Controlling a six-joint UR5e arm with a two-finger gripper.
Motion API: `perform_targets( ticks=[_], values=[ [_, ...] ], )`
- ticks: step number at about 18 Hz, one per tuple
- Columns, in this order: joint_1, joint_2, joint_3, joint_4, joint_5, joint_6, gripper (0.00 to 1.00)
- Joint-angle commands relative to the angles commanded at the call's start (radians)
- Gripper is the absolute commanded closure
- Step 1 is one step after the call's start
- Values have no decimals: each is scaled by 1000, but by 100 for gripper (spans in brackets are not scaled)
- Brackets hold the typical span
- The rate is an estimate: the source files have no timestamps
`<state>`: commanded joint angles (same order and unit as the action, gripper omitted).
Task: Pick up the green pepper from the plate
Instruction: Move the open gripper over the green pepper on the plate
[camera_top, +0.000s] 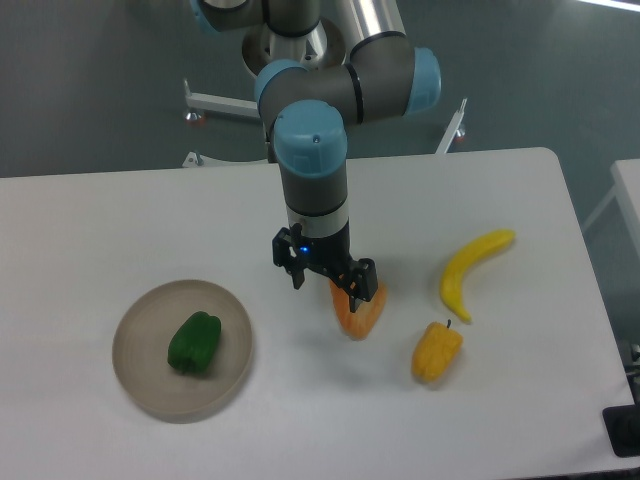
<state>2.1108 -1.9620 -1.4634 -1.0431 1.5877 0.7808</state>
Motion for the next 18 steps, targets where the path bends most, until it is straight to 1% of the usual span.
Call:
perform_targets(
  ticks=[7, 10, 11, 13, 14, 16, 18],
  values=[
    [-6, 2, -9, -2, -12, -17, 0],
    [-57, -2, -11, 2, -18, -69, 0],
    [-73, -6, -11, 17, -34, -110, 0],
    [-95, -28, -11, 58, -101, -188, 0],
    [-103, -43, -11, 75, -112, -213, 0],
    [-142, -61, -8, 104, -118, -251, 0],
    [-149, -75, -11, 126, -153, -317, 0]
  ],
)
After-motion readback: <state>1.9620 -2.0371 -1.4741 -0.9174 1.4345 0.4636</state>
